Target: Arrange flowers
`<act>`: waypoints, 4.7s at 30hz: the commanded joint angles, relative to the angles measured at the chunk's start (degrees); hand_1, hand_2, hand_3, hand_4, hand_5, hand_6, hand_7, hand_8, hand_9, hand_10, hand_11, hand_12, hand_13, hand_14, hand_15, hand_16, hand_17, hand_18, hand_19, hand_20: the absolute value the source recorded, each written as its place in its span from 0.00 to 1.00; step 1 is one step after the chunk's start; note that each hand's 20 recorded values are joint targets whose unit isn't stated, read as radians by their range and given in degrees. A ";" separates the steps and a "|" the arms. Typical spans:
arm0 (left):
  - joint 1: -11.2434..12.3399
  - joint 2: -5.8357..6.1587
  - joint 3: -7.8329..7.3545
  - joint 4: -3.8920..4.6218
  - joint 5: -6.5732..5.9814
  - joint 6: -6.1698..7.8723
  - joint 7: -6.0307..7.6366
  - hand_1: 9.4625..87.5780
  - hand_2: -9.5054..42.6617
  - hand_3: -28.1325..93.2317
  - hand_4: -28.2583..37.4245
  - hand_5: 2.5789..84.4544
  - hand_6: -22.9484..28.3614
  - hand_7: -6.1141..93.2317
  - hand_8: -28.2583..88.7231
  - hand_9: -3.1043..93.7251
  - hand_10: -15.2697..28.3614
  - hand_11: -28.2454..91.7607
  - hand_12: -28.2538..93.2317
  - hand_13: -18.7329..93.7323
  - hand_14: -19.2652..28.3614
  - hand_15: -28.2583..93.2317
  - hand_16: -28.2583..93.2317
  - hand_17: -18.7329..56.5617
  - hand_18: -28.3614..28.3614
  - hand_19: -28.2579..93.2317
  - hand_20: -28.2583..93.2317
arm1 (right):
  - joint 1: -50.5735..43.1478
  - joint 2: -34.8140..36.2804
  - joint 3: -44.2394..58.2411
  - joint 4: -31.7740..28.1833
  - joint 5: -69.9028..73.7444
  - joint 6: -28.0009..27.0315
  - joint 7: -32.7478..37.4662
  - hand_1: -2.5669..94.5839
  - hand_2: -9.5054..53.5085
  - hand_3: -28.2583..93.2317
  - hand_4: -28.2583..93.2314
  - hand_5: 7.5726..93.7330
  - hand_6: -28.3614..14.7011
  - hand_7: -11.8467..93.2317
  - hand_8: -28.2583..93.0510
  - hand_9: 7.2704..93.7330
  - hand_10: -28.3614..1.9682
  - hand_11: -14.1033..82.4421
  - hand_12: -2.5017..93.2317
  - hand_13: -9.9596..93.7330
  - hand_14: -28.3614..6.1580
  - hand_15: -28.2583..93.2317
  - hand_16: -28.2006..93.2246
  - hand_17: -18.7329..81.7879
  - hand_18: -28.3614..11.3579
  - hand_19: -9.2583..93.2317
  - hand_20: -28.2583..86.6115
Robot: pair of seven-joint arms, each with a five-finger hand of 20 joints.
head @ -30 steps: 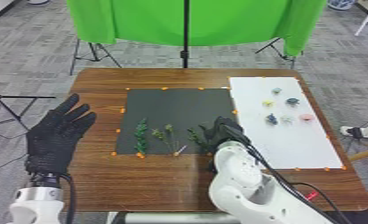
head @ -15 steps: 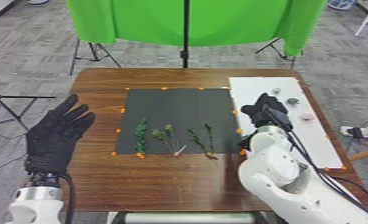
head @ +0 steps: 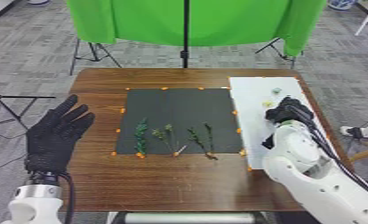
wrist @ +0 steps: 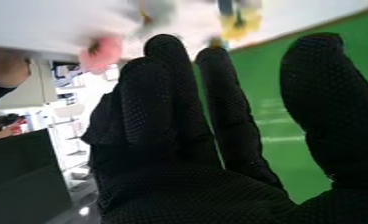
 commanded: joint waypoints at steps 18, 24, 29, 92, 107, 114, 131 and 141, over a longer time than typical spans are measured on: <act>-0.04 -0.56 0.97 1.15 -1.07 0.14 0.27 0.19 0.31 0.89 0.07 0.48 0.68 0.18 0.17 0.43 0.84 0.46 0.32 0.42 1.00 0.68 0.15 0.14 0.96 0.71 0.35 | 13.98 0.21 -21.96 12.73 -12.01 12.65 4.52 0.59 0.00 0.80 0.00 0.90 0.68 0.29 0.26 0.91 0.64 0.55 0.28 0.79 0.56 0.90 0.37 0.52 0.07 1.00 0.64; 0.13 -0.53 0.52 1.29 -0.90 -0.09 0.20 0.19 0.31 0.89 0.07 0.48 0.68 0.18 0.17 0.43 0.84 0.46 0.32 0.42 1.00 0.68 0.15 0.14 0.96 0.71 0.35 | 15.74 -0.13 -22.50 7.36 -13.32 16.04 2.10 0.59 0.00 0.81 0.00 0.92 0.66 0.28 0.26 0.94 0.62 0.55 0.28 0.80 0.57 0.89 0.37 0.52 0.08 1.00 0.66; -0.87 -0.41 -0.54 0.55 -0.35 -0.16 -0.06 0.19 0.31 0.89 0.07 0.47 0.68 0.18 0.17 0.42 0.84 0.46 0.32 0.42 1.00 0.68 0.15 0.14 0.96 0.71 0.35 | 17.28 -8.72 -24.00 3.43 -12.82 14.05 -8.47 0.58 0.00 0.82 0.00 0.92 0.66 0.27 0.27 0.94 0.60 0.55 0.27 0.80 0.56 0.89 0.38 0.52 0.09 1.00 0.66; -1.34 -1.91 -1.38 0.54 -0.23 0.37 -1.96 0.19 0.31 0.89 0.07 0.47 0.68 0.18 0.17 0.41 0.84 0.46 0.32 0.42 1.00 0.68 0.15 0.14 0.96 0.71 0.36 | 11.25 -7.40 -8.07 1.03 -2.91 -2.19 -23.24 0.39 0.00 0.84 0.00 0.64 0.68 0.26 0.13 0.74 0.46 0.53 0.19 0.66 0.43 0.87 0.34 0.38 0.09 0.91 0.71; -0.24 -0.61 0.35 0.27 -1.87 2.13 1.36 0.19 0.30 0.89 0.07 0.45 0.66 0.19 0.17 0.41 0.84 0.46 0.32 0.42 1.00 0.68 0.15 0.14 0.96 0.72 0.36 | -2.30 5.76 6.22 2.94 -0.88 -2.90 -11.69 0.37 0.00 0.86 0.00 0.54 0.63 0.27 0.13 0.62 0.33 0.47 0.18 0.58 0.36 0.86 0.31 0.36 0.08 0.91 0.69; -0.29 -0.70 0.52 0.44 -2.01 1.71 1.88 0.19 0.31 0.89 0.07 0.44 0.66 0.19 0.16 0.41 0.84 0.46 0.32 0.42 1.00 0.68 0.15 0.14 0.96 0.72 0.36 | -1.87 5.49 4.05 5.67 -0.67 -5.53 -11.98 0.36 0.00 0.86 0.00 0.51 0.64 0.28 0.13 0.56 0.29 0.48 0.18 0.54 0.32 0.87 0.30 0.34 0.08 0.91 0.70; -0.63 -0.73 0.96 1.03 -2.04 1.23 1.68 0.19 0.30 0.89 0.07 0.45 0.66 0.19 0.16 0.41 0.84 0.46 0.32 0.42 1.00 0.68 0.15 0.14 0.96 0.71 0.35 | 6.79 6.44 -10.70 12.84 -11.18 8.60 -8.06 0.64 0.00 0.78 0.00 0.93 0.70 0.29 0.26 1.00 0.73 0.36 0.35 0.87 0.67 0.79 0.39 0.53 0.11 1.00 0.69; 0.31 -0.40 0.00 0.37 -1.87 1.28 1.93 0.19 0.30 0.89 0.07 0.45 0.66 0.19 0.16 0.41 0.84 0.46 0.32 0.42 1.00 0.68 0.15 0.14 0.96 0.71 0.36 | 13.95 -4.07 -14.46 6.94 -10.99 11.99 -19.63 0.63 0.00 0.81 0.00 0.96 0.68 0.28 0.27 1.00 0.72 0.38 0.34 0.88 0.67 0.78 0.40 0.55 0.09 1.00 0.70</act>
